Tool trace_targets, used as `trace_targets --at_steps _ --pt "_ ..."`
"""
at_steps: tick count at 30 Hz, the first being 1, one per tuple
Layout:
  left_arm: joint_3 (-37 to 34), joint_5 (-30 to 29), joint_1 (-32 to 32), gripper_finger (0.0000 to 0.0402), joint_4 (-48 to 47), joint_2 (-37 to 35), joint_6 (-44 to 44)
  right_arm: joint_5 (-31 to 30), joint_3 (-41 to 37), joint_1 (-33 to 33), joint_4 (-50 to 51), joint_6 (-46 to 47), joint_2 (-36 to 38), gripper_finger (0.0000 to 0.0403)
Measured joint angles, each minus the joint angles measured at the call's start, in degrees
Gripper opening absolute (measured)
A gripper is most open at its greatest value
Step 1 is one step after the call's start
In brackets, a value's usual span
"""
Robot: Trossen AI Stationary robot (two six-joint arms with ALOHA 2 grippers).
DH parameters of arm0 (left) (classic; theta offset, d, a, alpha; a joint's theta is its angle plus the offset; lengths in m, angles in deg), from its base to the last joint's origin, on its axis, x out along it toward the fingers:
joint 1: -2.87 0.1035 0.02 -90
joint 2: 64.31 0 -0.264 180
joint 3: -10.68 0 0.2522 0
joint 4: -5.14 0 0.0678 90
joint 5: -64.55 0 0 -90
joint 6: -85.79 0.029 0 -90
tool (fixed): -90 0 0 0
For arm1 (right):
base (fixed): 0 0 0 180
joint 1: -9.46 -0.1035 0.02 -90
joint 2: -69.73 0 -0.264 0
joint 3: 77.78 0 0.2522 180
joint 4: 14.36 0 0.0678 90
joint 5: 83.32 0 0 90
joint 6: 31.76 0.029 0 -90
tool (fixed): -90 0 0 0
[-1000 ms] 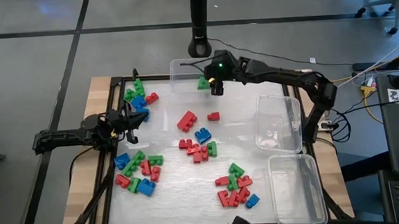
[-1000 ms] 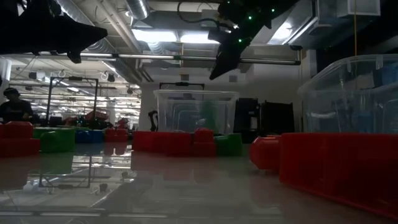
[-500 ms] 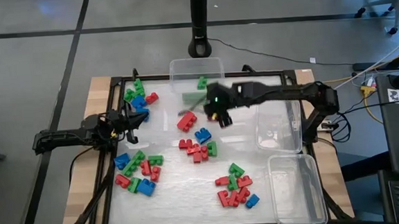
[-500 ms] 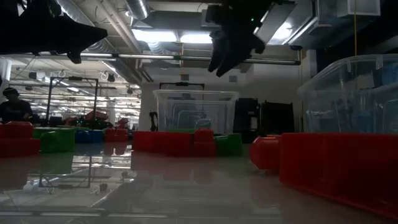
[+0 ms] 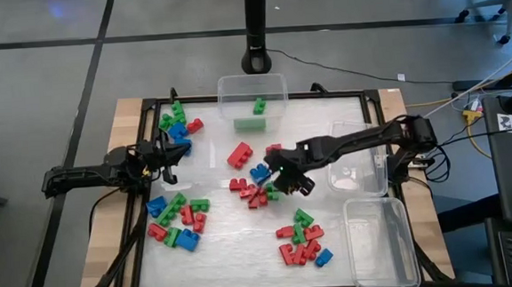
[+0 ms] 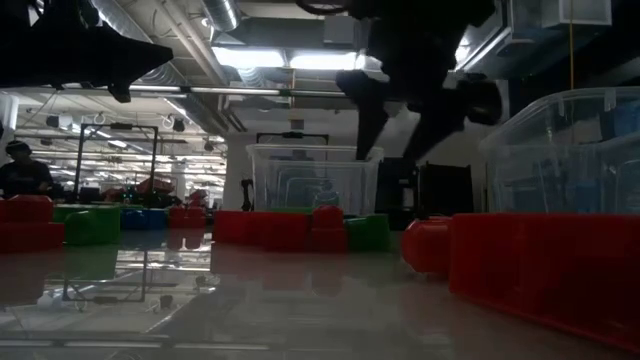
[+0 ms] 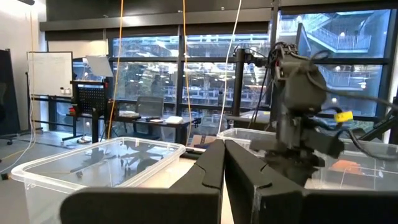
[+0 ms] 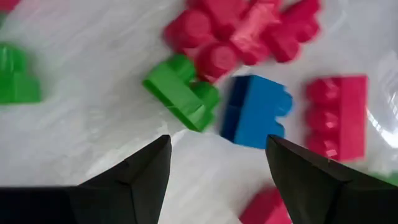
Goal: Sort blocks
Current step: Put the green game piece into the top transparent bin
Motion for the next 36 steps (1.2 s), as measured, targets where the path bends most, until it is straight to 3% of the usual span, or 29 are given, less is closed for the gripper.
trace_targets --at_steps 12,27,30,36 --pt "0.0 0.0 0.0 0.0001 0.0 0.0 0.0 0.0 -9.2 -2.3 -14.9 -9.2 -0.3 0.0262" --pt "0.0 -0.9 0.0 0.0001 -0.2 0.6 0.0 3.2 -10.7 -1.8 -24.4 -13.9 -7.7 0.0260" --pt "0.0 -0.9 0.0 0.0001 -0.3 0.6 0.0 5.4 -10.5 -0.7 -24.1 -12.7 -8.3 0.0242" --pt "0.0 -0.9 0.0 0.0001 -0.5 0.6 0.0 5.3 -10.5 0.4 -22.4 -11.0 -8.4 0.0170"
